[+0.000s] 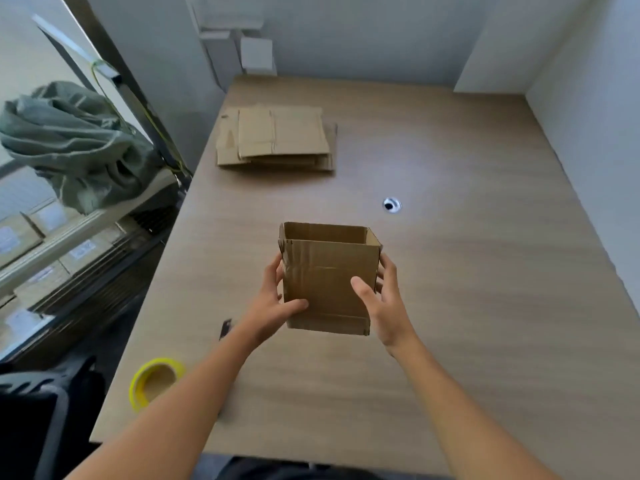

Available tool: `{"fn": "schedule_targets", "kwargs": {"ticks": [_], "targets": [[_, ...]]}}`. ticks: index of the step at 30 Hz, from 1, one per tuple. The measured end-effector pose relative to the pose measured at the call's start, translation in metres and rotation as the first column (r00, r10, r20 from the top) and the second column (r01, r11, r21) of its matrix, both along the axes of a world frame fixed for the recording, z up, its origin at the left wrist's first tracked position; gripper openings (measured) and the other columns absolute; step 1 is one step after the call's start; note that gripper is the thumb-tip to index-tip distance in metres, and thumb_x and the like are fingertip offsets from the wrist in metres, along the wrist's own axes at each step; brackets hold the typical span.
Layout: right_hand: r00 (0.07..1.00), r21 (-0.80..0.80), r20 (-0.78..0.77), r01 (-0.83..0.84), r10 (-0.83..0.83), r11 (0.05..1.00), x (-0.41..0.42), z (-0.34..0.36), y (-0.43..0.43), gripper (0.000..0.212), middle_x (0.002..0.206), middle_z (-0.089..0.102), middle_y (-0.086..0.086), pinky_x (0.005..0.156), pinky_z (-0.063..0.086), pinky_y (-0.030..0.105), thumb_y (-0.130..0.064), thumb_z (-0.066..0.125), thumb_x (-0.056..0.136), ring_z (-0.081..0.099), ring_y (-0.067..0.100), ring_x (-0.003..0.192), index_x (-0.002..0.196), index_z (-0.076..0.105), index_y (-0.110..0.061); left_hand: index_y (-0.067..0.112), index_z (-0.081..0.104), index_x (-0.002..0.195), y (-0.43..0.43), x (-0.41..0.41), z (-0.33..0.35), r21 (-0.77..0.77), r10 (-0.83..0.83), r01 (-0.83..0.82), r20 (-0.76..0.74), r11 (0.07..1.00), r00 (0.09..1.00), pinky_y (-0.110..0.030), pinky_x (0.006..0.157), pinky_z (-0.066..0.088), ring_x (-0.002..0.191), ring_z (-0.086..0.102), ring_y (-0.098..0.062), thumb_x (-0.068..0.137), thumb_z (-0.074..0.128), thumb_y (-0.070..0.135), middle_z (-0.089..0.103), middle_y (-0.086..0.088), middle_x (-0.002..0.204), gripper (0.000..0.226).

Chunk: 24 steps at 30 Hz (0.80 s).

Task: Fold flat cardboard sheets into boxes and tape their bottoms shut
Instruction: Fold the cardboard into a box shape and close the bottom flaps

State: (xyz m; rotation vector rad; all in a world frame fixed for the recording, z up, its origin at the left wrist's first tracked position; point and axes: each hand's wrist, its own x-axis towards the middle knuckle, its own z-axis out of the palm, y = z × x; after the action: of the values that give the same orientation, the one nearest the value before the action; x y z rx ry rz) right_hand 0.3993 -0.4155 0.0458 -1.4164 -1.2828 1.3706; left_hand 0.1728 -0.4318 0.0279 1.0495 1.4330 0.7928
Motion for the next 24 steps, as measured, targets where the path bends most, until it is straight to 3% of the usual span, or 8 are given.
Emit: {"fn": "schedule_targets", "kwargs": {"ticks": [3,5,7,9,13,17,20,24], "targets": [[1.0,-0.002,-0.012,-0.004,0.004,1.0,0.018,-0.011,-0.045,0.066,0.133,0.055,-0.003,0.106,0.048,0.05,-0.047,0.068,0.084,0.058,0.013,0.122,0.139,0.033,-0.032,0.049,0.028,0.144,-0.04,0.015,-0.008,-0.035,0.033,-0.032,0.031,0.999,0.999,-0.041,0.115,0.032,0.146,0.031,-0.011,0.084,0.071,0.052,0.034,0.01,0.158,0.074],[0.999,-0.014,0.004,-0.035,0.035,0.999,0.026,-0.013,-0.063,0.065,0.138,0.051,-0.006,0.112,0.043,0.041,-0.048,0.064,0.087,0.052,0.008,0.128,0.14,0.03,-0.031,0.036,0.042,0.137,-0.054,0.021,-0.002,-0.104,0.178,-0.165,0.138,0.981,0.974,-0.044,0.117,0.032,0.145,0.033,-0.017,0.098,0.05,0.055,0.04,0.005,0.152,0.044],[0.995,-0.01,0.042,-0.089,0.089,0.996,0.031,-0.012,-0.077,0.065,0.15,0.036,-0.021,0.115,0.03,0.019,-0.049,0.055,0.093,0.032,-0.007,0.14,0.148,0.025,-0.033,0.028,0.049,0.132,-0.062,0.023,0.003,-0.166,0.28,-0.251,0.185,0.954,0.942,-0.05,0.117,0.033,0.141,0.04,-0.02,0.094,0.039,0.069,0.046,-0.001,0.149,0.057],[0.99,0.016,0.07,-0.126,0.125,0.992,0.034,-0.014,-0.086,0.064,0.156,0.024,-0.028,0.112,0.019,0.006,-0.048,0.046,0.098,0.017,-0.014,0.144,0.156,0.023,-0.033,0.021,0.044,0.138,-0.063,0.025,0.007,-0.208,0.284,-0.255,0.121,0.944,0.951,-0.053,0.113,0.039,0.136,0.045,-0.023,0.087,0.047,0.075,0.048,-0.002,0.146,0.074],[0.997,0.03,0.062,-0.058,0.056,0.998,0.03,-0.022,-0.09,0.055,0.155,0.03,-0.022,0.108,0.02,0.002,-0.044,0.04,0.103,0.022,-0.017,0.14,0.156,0.029,-0.032,0.022,0.03,0.148,-0.058,0.034,0.007,-0.265,0.284,-0.271,0.008,0.925,0.959,-0.049,0.103,0.049,0.123,0.054,-0.024,0.093,0.067,0.04,0.05,-0.004,0.139,0.068],[0.993,0.002,0.111,-0.048,0.047,0.999,0.031,-0.031,-0.09,0.059,0.15,0.027,-0.019,0.107,0.018,0.001,-0.027,0.046,0.107,0.021,-0.027,0.132,0.159,0.019,-0.035,0.042,0.02,0.151,-0.068,0.047,0.006,-0.168,0.198,-0.191,0.022,0.967,0.98,-0.046,0.103,0.047,0.121,0.054,-0.023,0.094,0.052,0.002,0.047,-0.001,0.141,0.077],[0.986,0.027,0.135,-0.105,0.1,0.994,0.036,-0.035,-0.096,0.07,0.153,0.018,-0.016,0.106,0.015,-0.002,-0.026,0.048,0.105,0.014,-0.024,0.136,0.16,0.005,-0.034,0.052,0.015,0.154,-0.078,0.052,0.001,-0.062,0.062,-0.067,-0.082,0.996,0.995,-0.052,0.118,0.033,0.145,0.034,-0.024,0.093,0.046,0.002,0.03,0.005,0.161,0.085],[0.975,0.108,0.179,-0.152,0.131,0.982,0.043,-0.04,-0.097,0.076,0.16,0.012,-0.008,0.103,0.021,-0.003,-0.026,0.051,0.103,0.009,-0.008,0.147,0.161,0.003,-0.024,0.037,0.018,0.158,-0.084,0.057,-0.003,0.014,-0.051,0.058,-0.315,0.998,0.948,-0.041,0.122,0.025,0.15,0.022,-0.022,0.095,0.053,0.006,0.018,0.004,0.166,0.079]]}}
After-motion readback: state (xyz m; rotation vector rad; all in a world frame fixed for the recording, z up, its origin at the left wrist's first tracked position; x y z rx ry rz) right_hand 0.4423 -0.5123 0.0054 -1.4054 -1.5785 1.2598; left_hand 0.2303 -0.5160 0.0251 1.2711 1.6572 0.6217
